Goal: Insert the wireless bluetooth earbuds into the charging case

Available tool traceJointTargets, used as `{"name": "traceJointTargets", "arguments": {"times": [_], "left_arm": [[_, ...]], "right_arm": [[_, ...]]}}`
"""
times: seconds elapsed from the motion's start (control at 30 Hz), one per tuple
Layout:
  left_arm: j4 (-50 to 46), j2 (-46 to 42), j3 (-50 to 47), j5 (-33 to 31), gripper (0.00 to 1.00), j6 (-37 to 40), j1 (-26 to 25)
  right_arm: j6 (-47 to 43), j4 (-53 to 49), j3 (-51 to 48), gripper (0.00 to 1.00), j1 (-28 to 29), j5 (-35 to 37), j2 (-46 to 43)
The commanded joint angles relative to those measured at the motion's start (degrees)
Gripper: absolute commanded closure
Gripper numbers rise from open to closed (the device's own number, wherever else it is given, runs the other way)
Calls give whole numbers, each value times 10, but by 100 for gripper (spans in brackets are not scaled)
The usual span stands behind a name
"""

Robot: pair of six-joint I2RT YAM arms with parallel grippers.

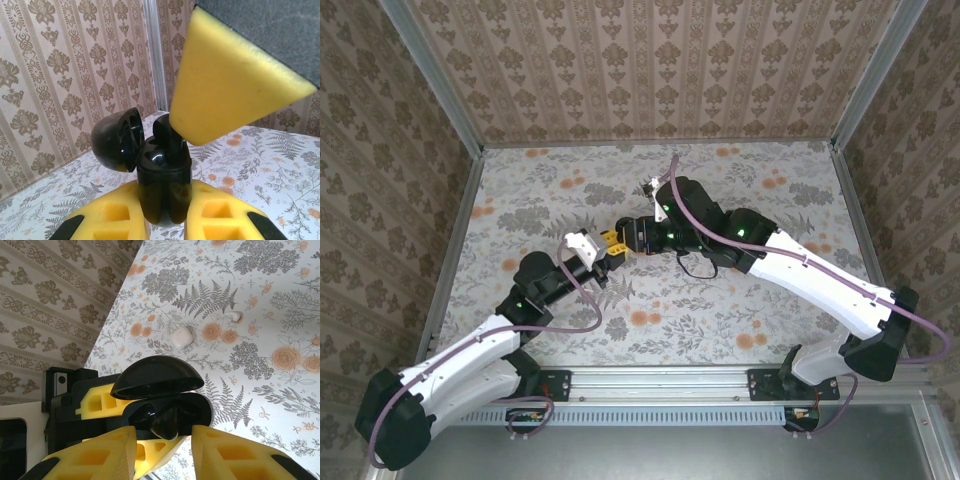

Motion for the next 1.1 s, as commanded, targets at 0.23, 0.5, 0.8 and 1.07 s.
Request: {"name": "traceJointTargets", "arguments": {"times": [0.23,0.5,0.8,1.07], "left_arm": [[8,-1,18,5,100,3,-3],[3,0,21,8,100,6,-2],[-4,3,24,16,100,11,-3],[-21,-6,25,40,100,17,-2]], "right_arm": [[-9,-17,25,66,-1,20,7],[-13,-25,36,66,-1,14,25],[-31,-34,39,72,-5,24,37],[-75,-30,21,76,-11,11,25]]}}
